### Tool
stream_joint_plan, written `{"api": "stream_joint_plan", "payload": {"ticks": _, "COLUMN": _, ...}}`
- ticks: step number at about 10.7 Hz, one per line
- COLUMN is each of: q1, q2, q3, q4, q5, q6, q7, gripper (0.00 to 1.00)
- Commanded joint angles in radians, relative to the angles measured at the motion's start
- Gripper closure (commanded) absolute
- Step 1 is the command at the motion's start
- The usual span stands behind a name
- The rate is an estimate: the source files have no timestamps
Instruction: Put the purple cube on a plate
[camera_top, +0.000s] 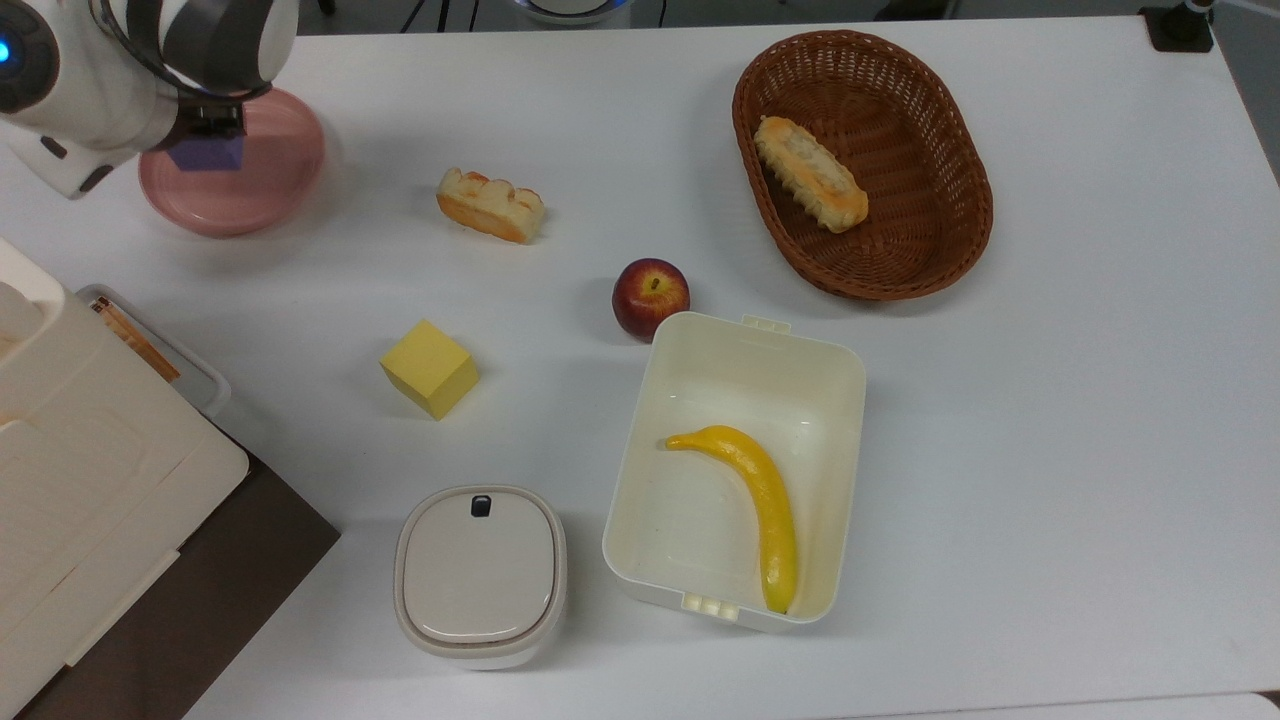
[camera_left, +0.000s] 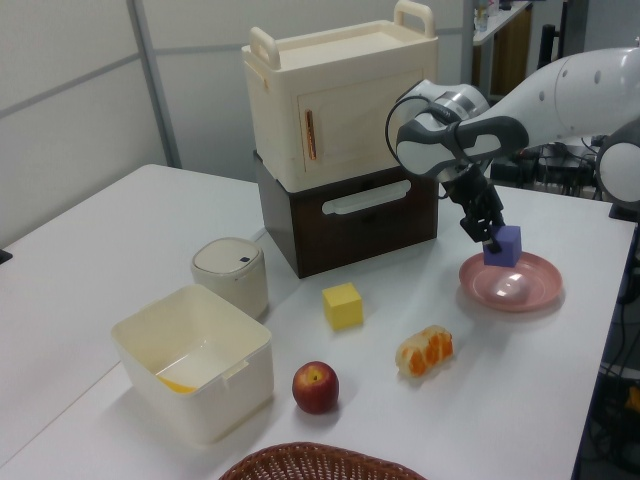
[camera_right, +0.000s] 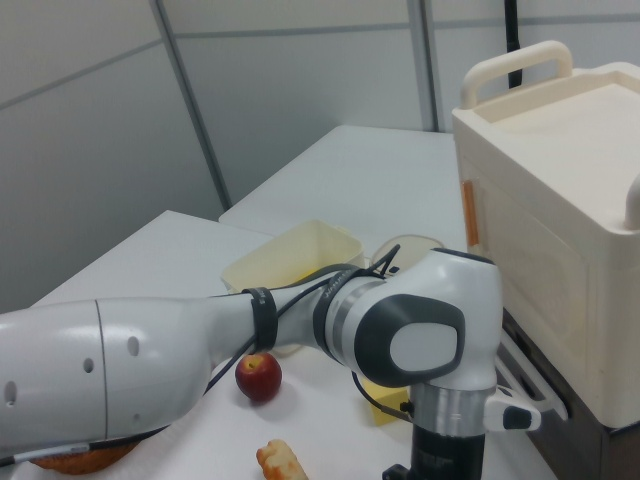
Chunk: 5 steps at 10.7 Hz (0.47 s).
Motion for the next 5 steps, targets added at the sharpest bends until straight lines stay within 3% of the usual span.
{"api": "stream_joint_plan", "payload": {"ticks": 1, "q1": 0.001, "q2": -0.008, "q3": 0.001, "q4": -0.017, "q5": -0.016, "q6": 0.053, "q7": -0.010, "gripper": 0.14}}
{"api": "stream_joint_plan", "payload": {"ticks": 2, "q1": 0.001, "q2": -0.009, "q3": 0.001, "q4": -0.017, "q5": -0.016, "q6": 0.053, "q7": -0.008, "gripper": 0.02}}
{"api": "stream_joint_plan", "payload": {"ticks": 5, "q1": 0.015, "q2": -0.030, "q3": 0.012, "q4": -0.006, "q5": -0.002, "q6": 0.043, "q7": 0.001, "gripper": 0.00}}
